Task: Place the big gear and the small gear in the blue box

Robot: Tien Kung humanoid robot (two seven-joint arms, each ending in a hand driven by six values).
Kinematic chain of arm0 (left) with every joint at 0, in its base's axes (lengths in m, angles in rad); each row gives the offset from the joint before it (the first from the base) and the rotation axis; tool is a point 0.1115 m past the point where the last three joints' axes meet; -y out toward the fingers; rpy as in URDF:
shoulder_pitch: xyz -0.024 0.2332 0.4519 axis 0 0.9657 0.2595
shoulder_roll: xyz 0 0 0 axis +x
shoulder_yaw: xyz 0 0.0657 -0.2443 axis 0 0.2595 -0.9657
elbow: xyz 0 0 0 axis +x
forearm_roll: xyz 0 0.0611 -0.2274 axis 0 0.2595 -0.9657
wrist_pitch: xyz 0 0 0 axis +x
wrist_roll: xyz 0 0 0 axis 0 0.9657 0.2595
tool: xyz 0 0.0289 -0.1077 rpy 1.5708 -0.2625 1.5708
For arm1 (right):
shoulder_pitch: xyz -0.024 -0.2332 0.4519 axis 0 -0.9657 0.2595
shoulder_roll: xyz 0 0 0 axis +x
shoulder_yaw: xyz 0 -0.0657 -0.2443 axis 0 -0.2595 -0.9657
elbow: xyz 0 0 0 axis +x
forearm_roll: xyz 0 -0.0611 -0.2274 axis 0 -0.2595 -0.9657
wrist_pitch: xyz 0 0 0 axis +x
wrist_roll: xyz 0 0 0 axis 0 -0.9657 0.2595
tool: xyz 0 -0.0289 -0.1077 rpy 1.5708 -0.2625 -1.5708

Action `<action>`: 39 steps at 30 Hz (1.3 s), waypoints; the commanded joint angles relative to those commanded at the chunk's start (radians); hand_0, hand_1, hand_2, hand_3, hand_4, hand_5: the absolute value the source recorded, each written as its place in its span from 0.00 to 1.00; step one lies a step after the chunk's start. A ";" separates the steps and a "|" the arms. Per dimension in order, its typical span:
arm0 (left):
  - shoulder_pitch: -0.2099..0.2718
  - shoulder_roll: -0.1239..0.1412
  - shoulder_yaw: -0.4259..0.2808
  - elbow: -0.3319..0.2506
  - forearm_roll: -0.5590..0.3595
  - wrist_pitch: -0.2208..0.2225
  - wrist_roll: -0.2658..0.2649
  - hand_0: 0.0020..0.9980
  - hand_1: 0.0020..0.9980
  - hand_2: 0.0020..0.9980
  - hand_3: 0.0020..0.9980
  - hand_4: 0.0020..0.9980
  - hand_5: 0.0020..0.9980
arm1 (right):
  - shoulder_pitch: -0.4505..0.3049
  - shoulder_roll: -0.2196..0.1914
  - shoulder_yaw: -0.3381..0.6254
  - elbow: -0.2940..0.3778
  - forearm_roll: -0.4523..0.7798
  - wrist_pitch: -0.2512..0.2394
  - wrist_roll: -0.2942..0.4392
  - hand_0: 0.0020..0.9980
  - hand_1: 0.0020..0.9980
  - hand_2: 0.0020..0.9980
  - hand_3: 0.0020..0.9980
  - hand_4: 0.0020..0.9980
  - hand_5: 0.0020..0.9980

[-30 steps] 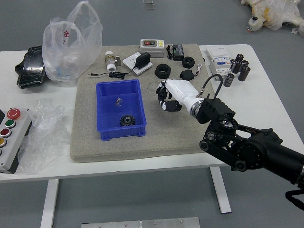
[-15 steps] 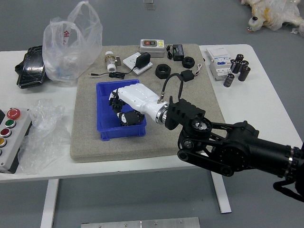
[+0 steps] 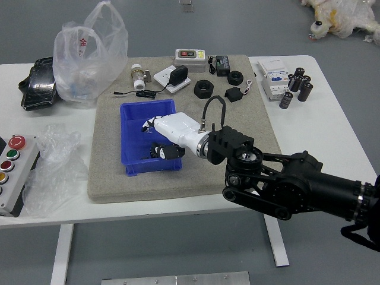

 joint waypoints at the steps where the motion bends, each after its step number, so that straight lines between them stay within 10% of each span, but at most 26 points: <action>1: 0.000 0.000 0.000 0.000 0.000 0.000 0.000 0.65 0.59 0.57 0.65 0.68 0.36 | -0.004 -0.001 0.009 0.000 -0.002 -0.009 0.005 0.53 0.79 0.86 0.82 0.51 0.17; 18: 0.001 -0.003 0.012 0.003 -0.017 0.007 -0.014 0.65 0.59 0.57 0.65 0.68 0.36 | -0.266 -0.146 0.407 0.073 0.199 -0.233 0.227 0.48 0.72 0.77 0.70 0.54 0.20; 39: -0.005 0.021 0.014 0.006 -0.017 -0.001 -0.027 0.65 0.58 0.56 0.65 0.67 0.36 | -0.649 -0.213 0.797 0.103 0.561 -0.231 0.562 0.46 0.66 0.68 0.65 0.54 0.21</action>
